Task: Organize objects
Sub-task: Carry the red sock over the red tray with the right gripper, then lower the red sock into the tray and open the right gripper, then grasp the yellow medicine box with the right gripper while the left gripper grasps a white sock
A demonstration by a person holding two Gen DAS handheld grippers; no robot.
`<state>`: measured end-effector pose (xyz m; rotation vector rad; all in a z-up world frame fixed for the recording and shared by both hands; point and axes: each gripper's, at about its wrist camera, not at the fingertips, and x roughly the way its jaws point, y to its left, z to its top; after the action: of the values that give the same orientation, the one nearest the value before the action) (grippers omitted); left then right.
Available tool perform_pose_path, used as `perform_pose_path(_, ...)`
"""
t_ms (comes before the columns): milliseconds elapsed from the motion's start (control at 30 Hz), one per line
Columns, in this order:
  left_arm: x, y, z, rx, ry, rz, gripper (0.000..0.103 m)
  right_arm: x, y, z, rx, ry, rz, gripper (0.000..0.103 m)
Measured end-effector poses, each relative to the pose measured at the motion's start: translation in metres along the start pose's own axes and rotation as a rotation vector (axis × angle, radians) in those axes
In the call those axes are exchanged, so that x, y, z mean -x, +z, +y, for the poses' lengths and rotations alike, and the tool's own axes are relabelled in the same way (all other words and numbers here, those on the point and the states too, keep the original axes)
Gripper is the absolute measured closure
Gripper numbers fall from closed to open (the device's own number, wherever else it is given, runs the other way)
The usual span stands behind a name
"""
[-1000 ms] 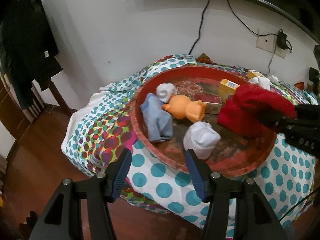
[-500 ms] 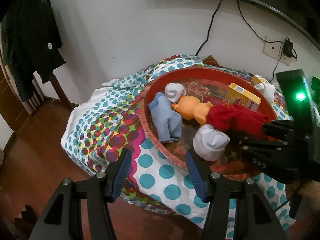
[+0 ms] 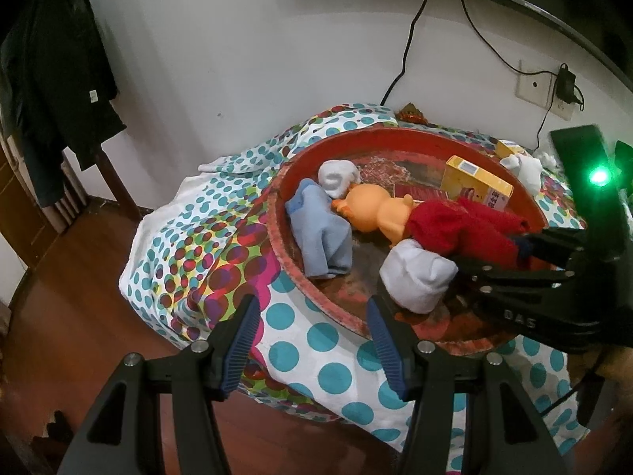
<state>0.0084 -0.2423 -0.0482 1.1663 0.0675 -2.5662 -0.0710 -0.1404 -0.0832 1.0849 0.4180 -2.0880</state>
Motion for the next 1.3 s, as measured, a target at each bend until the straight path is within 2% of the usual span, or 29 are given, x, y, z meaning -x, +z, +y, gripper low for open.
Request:
perform_pose_path(200,0.000,-0.001,-0.006,-0.016,-0.007,0.001,0.045,0.037,-0.009,-0.013,-0.034,0.044,-0.070,0.047)
perform_pose_path(333,0.000,-0.003,-0.013,-0.039,-0.010,0.005,0.045,0.065,-0.020,-0.037,-0.066,0.044,-0.118,0.041)
perform_pose_path(467,0.005,-0.004,-0.022,-0.057,-0.027,-0.003,0.046,0.081,-0.035,-0.082,-0.112,-0.026,-0.130,0.039)
perform_pose_path(600,0.007,-0.006,-0.035,-0.090,-0.043,-0.008,0.045,0.087,-0.052,-0.147,-0.239,-0.104,-0.127,0.039)
perform_pose_path(800,0.011,-0.009,-0.060,-0.156,-0.082,-0.005,0.046,0.076,-0.060,-0.217,-0.310,-0.217,-0.124,0.039)
perform_pose_path(967,0.014,-0.005,-0.076,-0.152,-0.130,0.014,0.046,0.056,-0.038,-0.262,-0.337,-0.210,-0.118,0.039)
perform_pose_path(1200,0.017,0.026,-0.111,-0.187,-0.166,-0.001,0.046,0.006,0.038,-0.290,-0.271,-0.208,-0.069,0.038)
perform_pose_path(1300,0.012,0.037,-0.122,-0.184,-0.175,0.006,0.045,-0.017,0.067,-0.298,-0.259,-0.213,-0.034,0.035)
